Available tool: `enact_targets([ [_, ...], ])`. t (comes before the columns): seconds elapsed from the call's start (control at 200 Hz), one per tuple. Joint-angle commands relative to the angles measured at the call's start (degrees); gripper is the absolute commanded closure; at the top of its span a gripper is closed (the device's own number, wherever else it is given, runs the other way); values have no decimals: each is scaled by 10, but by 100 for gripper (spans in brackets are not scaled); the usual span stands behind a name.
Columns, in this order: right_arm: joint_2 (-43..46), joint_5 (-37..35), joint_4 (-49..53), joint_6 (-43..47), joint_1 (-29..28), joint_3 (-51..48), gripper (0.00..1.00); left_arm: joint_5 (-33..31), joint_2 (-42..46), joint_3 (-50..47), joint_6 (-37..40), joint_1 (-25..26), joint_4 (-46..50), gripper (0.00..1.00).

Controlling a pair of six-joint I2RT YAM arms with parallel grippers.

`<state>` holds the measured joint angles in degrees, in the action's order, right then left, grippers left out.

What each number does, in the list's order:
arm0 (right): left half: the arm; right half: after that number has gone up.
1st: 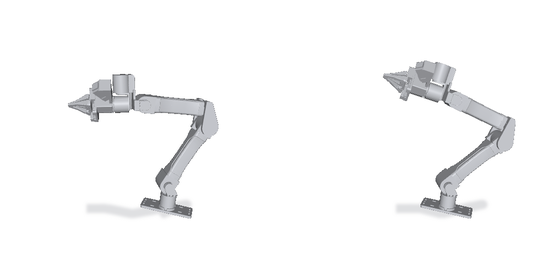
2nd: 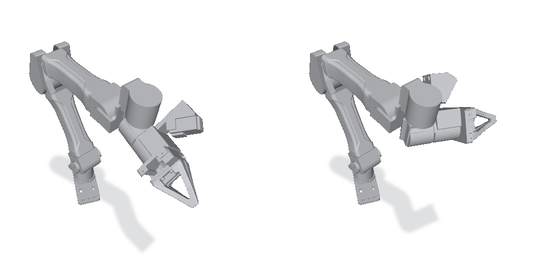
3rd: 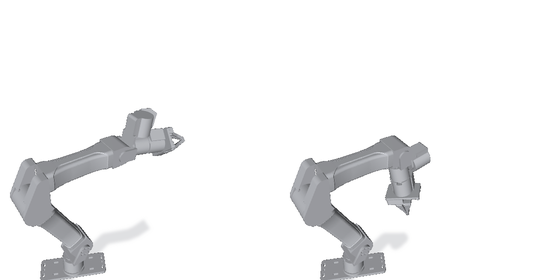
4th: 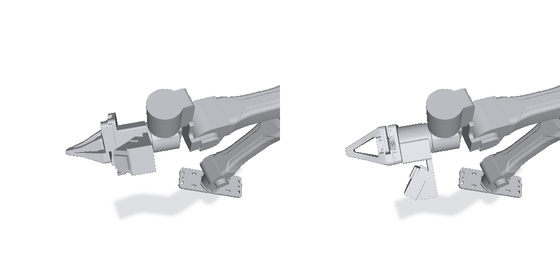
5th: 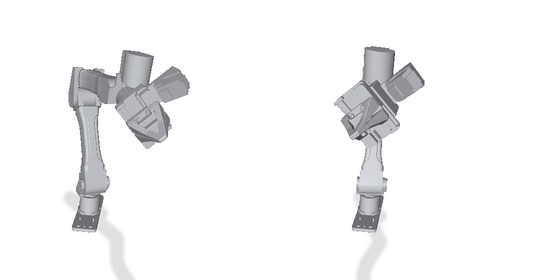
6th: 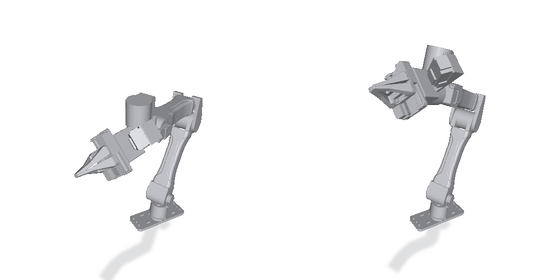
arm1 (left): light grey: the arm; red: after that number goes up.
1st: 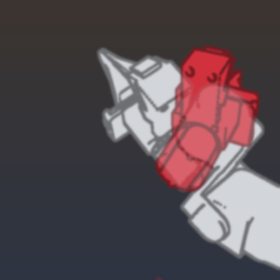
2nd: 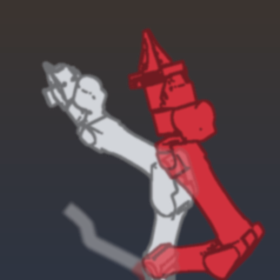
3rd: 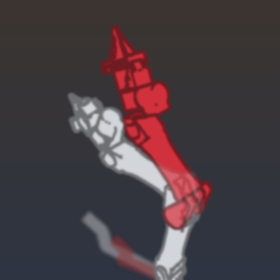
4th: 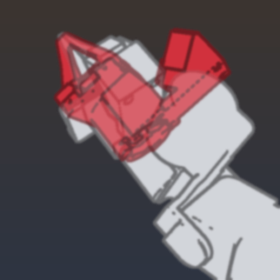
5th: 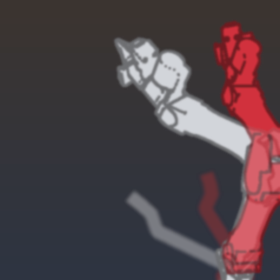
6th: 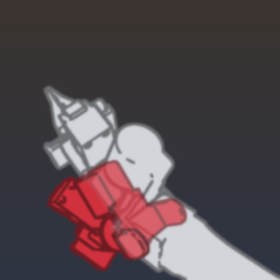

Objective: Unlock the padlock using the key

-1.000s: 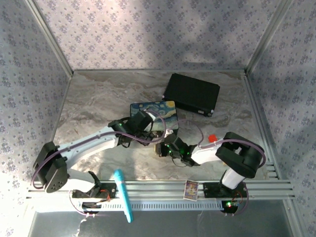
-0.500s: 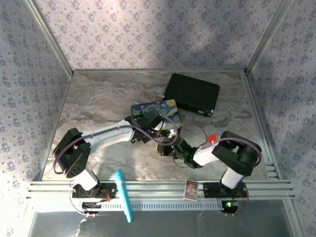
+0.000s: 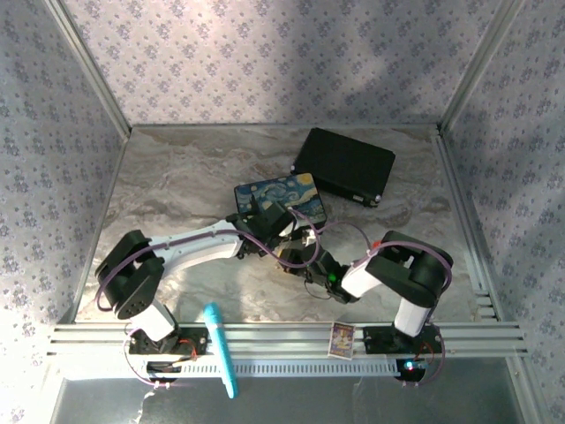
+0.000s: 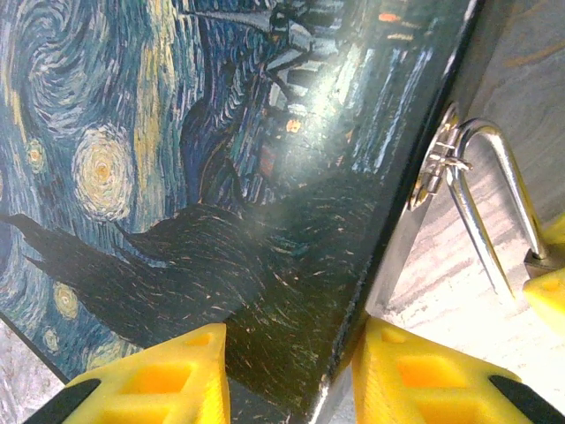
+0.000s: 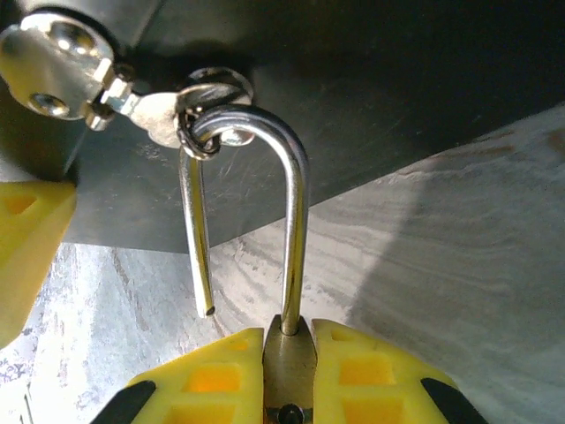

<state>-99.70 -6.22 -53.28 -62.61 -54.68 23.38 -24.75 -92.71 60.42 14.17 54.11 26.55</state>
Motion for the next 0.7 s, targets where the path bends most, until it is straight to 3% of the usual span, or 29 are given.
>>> enact_targets([
  [0.0, 26, -62, 5, 1, 35, -5, 100, 73, -47, -43, 2, 1, 65, 66],
  [0.405, 89, -59, 57, 33, 58, 25, 100, 84, -42, -48, 4, 9, 66, 70],
  [0.695, 33, -10, -28, -11, 105, 29, 100, 101, -33, -54, 3, 10, 72, 74],
])
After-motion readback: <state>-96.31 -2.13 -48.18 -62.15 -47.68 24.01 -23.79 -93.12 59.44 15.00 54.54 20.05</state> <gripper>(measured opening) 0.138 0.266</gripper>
